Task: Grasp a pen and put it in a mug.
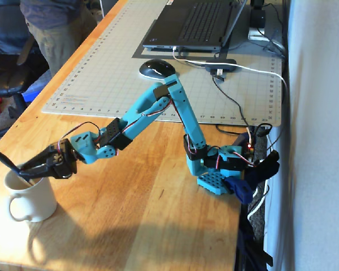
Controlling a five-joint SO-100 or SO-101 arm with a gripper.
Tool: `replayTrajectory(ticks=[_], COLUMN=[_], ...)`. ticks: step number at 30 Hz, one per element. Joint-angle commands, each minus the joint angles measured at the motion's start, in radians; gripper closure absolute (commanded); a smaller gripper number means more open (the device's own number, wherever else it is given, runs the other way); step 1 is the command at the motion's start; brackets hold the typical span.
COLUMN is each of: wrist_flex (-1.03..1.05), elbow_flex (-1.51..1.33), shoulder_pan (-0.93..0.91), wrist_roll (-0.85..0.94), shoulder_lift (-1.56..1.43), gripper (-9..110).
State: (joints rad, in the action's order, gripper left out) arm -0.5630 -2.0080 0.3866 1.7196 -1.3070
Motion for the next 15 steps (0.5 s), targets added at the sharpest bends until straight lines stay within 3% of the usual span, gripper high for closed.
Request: replayTrajectory(ticks=[1, 10, 15], wrist_flex=[-0.014, -0.003, 0.163], elbow_flex=[-0.020, -0.109, -0.132], shoulder_pan=[0.008, 0.003, -0.037], wrist_roll=[0.008, 0.008, 0.008], shoulder_lift=[-0.083, -0.198, -0.337], gripper=[98, 86, 84])
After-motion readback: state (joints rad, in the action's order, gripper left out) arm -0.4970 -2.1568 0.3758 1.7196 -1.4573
